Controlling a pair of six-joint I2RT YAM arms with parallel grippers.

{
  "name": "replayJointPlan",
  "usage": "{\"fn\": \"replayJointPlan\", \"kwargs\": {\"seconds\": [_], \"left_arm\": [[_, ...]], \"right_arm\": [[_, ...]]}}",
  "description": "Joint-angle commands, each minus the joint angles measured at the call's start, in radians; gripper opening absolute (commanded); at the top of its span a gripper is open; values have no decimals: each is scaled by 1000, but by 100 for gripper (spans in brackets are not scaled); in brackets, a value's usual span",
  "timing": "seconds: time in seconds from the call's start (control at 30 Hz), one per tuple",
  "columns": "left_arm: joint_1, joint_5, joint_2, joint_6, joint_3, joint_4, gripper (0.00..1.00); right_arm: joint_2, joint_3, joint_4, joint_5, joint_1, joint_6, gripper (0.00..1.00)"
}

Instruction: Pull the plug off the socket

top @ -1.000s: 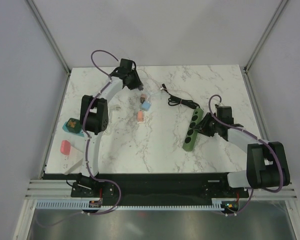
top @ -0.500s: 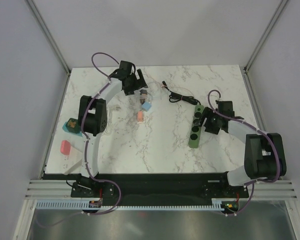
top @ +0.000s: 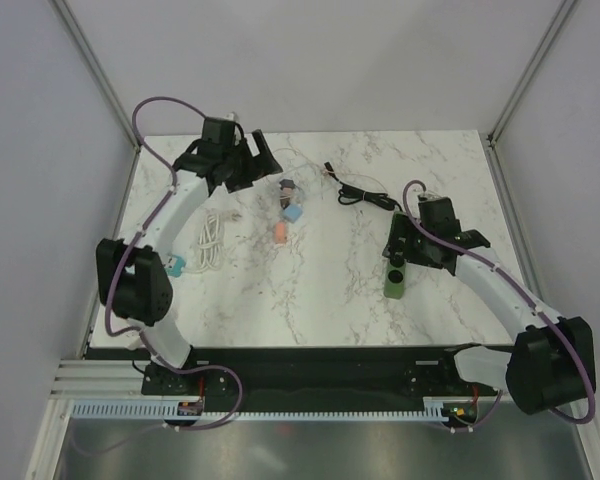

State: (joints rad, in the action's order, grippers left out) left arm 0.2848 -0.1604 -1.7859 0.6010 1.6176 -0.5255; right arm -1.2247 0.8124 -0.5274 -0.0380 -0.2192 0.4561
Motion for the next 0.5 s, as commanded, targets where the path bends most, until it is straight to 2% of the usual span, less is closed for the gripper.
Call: {"fn": "replayJointPlan", "kwargs": {"seconds": [0.0, 0.13, 0.23, 0.3, 0.4, 0.47], "left_arm": [[4, 33, 184, -52, -155, -48, 99], [-4, 108, 379, -55, -353, -112, 99], [-12, 145, 540, -43, -433, -136, 99], [-13, 156, 658, -37, -456, -146, 99], [-13, 141, 752, -58, -453, -149, 99], [-13, 137, 819, -66, -437, -149, 99]], "right_arm": [[40, 71, -92, 122, -81, -23, 98], [44, 97, -76, 151, -198, -33, 98], [2, 123, 5, 122, -290, -34, 98], [-53, 142, 61, 107, -375, -17, 98], [-131, 159, 205, 41, -472, 41, 98], [-168, 159, 347, -17, -518, 100, 98]]}}
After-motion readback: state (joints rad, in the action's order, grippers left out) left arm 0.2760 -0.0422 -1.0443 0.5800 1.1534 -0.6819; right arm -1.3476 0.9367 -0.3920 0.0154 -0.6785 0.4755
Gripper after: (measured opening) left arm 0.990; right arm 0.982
